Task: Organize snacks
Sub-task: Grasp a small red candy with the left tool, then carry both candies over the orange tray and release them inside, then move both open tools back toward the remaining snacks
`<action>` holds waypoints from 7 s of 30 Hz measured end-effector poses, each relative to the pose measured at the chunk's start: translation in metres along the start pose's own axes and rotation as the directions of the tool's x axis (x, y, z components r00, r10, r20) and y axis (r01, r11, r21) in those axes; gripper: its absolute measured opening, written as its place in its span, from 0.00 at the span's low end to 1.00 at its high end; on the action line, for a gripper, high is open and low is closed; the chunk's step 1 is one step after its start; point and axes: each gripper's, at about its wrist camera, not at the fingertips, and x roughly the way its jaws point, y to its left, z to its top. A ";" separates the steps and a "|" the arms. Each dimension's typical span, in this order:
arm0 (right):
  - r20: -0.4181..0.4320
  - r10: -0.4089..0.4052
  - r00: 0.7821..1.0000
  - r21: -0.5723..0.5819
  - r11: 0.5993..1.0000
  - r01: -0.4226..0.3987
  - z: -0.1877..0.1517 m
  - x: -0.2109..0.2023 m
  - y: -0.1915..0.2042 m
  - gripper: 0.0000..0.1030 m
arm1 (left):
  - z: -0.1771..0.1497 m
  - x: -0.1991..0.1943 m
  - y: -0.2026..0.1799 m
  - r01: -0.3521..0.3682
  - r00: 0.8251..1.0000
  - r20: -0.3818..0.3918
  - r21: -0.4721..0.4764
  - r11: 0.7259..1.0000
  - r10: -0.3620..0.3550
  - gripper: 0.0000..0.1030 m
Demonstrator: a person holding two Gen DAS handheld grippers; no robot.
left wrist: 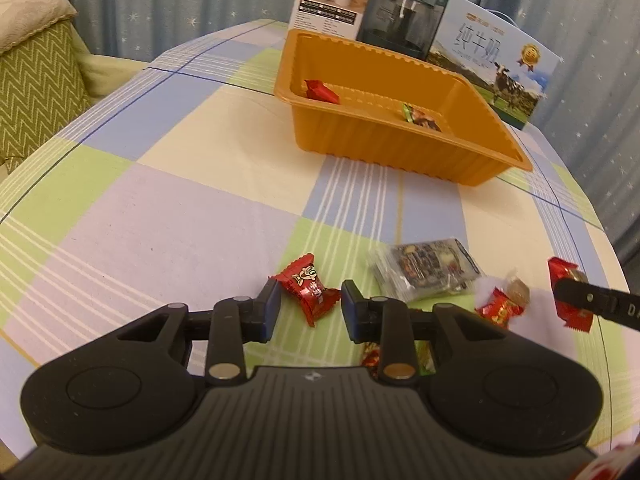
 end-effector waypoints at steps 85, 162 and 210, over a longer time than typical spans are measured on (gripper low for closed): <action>0.217 0.089 0.972 -0.056 0.995 -0.078 0.089 0.007 0.041 0.27 | 0.099 -0.006 -0.071 -0.008 0.976 0.214 0.237 0.971 -0.045 0.15; 0.256 0.123 0.959 0.106 0.982 -0.155 0.129 0.083 0.026 0.78 | 0.147 0.050 -0.035 -0.007 0.980 0.194 0.202 0.979 -0.033 0.45; 0.065 0.073 0.995 -0.026 0.997 -0.071 0.024 -0.015 -0.007 0.78 | -0.010 -0.042 -0.019 0.054 0.993 0.085 0.279 0.959 -0.081 0.72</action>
